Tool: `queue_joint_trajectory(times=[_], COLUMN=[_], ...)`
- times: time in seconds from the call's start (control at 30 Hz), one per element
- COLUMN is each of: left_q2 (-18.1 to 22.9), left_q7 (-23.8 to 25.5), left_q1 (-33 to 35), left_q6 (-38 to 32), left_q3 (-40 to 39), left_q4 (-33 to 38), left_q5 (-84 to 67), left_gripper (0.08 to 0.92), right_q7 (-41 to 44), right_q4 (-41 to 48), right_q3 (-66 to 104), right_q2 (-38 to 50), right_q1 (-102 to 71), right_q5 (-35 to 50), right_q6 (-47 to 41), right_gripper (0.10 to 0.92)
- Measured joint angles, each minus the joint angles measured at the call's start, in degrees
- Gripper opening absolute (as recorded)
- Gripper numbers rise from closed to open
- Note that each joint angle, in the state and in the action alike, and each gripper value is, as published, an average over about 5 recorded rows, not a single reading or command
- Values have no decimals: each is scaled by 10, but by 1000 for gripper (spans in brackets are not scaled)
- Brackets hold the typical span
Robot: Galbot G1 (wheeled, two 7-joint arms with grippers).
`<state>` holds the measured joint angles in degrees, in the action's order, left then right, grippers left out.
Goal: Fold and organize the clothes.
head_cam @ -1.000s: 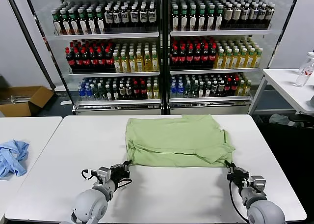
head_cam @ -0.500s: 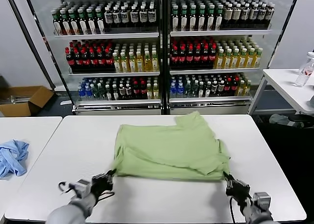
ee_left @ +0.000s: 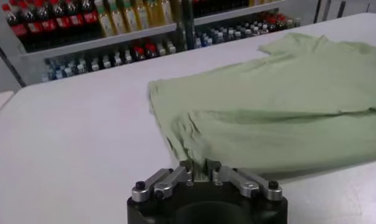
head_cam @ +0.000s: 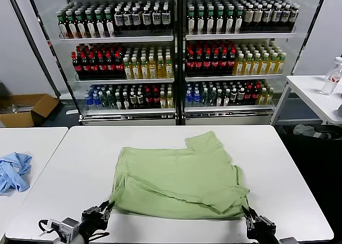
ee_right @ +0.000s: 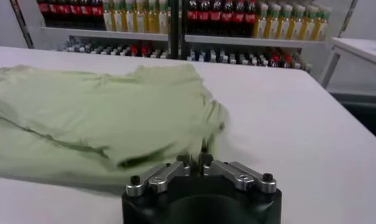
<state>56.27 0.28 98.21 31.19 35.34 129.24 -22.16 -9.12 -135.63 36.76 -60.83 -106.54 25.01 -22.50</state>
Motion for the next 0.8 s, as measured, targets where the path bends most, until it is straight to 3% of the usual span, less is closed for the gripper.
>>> queue_joint_trajectory(times=[0.23,0.53,0.8], left_q2=[-8,-5,7], left_q7=[3,16,40], left_q1=[-76,-275,-422], left_q6=[-1,-2,-9], left_q3=[-16,-105,-178], left_q4=[-19,-159,-310], left_q5=[-17,-36,-36], left_gripper=[523,776,822], right_q7=[-21,-28,-21], right_q4=[56,239,434], right_q3=[-35,-144,-210], right_q2=[6,-19,-73], right_q1=[146,411,597], right_q5=[44,64,42], right_q6=[-46,-73,-70], right_gripper=[594,812,823])
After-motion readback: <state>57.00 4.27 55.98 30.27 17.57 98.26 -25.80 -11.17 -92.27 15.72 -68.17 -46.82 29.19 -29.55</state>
